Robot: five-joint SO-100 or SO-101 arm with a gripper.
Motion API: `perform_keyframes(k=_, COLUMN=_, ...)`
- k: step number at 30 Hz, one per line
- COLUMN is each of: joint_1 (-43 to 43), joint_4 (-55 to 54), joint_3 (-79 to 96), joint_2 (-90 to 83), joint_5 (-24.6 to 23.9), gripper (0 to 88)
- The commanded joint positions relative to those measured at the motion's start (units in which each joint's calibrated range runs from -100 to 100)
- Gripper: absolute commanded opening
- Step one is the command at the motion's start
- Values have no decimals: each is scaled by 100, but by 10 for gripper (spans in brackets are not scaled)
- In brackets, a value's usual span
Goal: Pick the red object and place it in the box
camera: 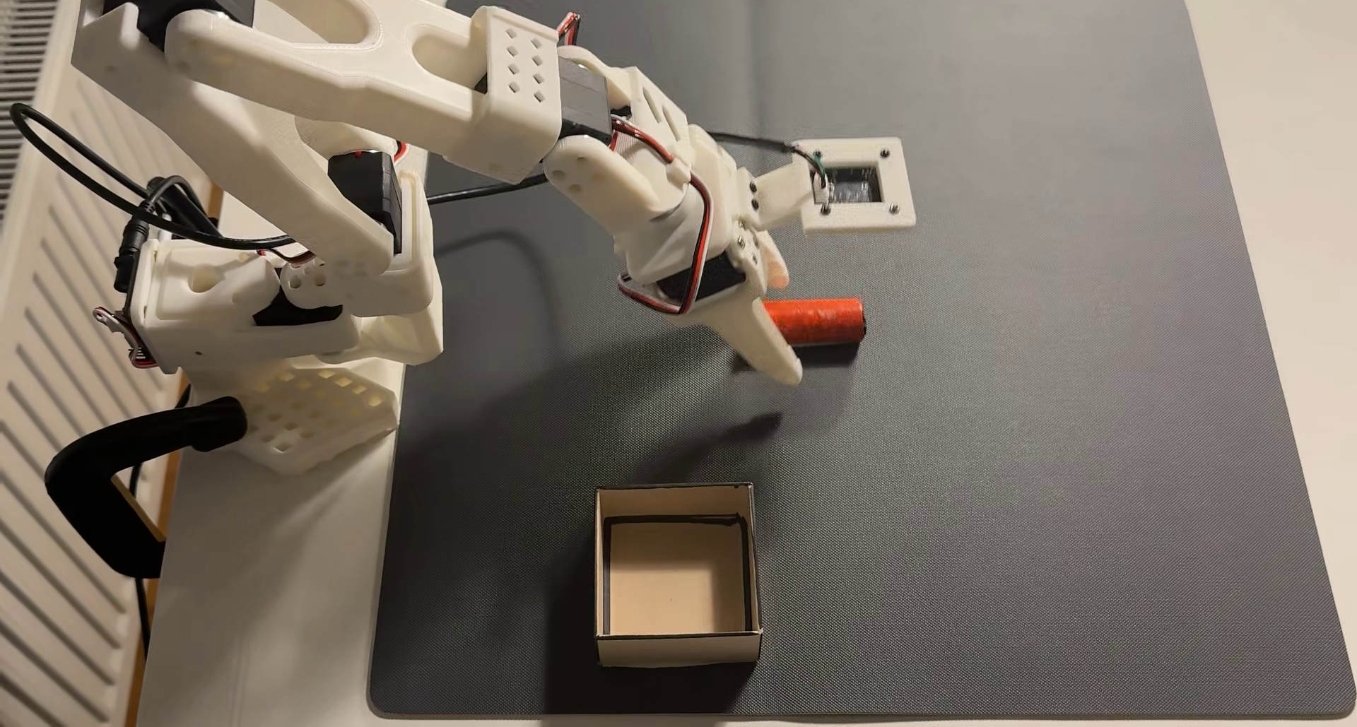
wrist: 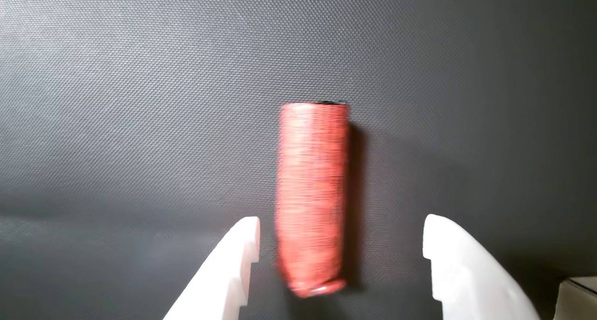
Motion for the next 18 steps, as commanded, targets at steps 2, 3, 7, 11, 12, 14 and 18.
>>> perform_keyframes(k=2, joint_1=-22, joint_4=-286, joint_3=-99, joint_2=202, joint_5=-22, gripper=252)
perform_keyframes(k=3, joint_1=-22, joint_4=-312, joint_3=-99, joint_2=287, joint_5=-22, gripper=236)
perform_keyframes(k=7, joint_1=7, joint_4=-365, joint_3=-99, joint_2=525, joint_5=-12, gripper=169)
perform_keyframes(k=11, joint_1=22, joint_4=-487, joint_3=-81, joint_2=661, joint_5=4, gripper=128)
perform_keyframes(k=12, joint_1=30, joint_4=-566, joint_3=-72, joint_2=695, joint_5=14, gripper=118)
perform_keyframes(k=14, joint_1=30, joint_4=-662, joint_3=-72, joint_2=754, joint_5=25, gripper=100)
perform_keyframes(k=18, joint_1=37, joint_4=-758, joint_3=-90, joint_2=805, joint_5=30, gripper=53)
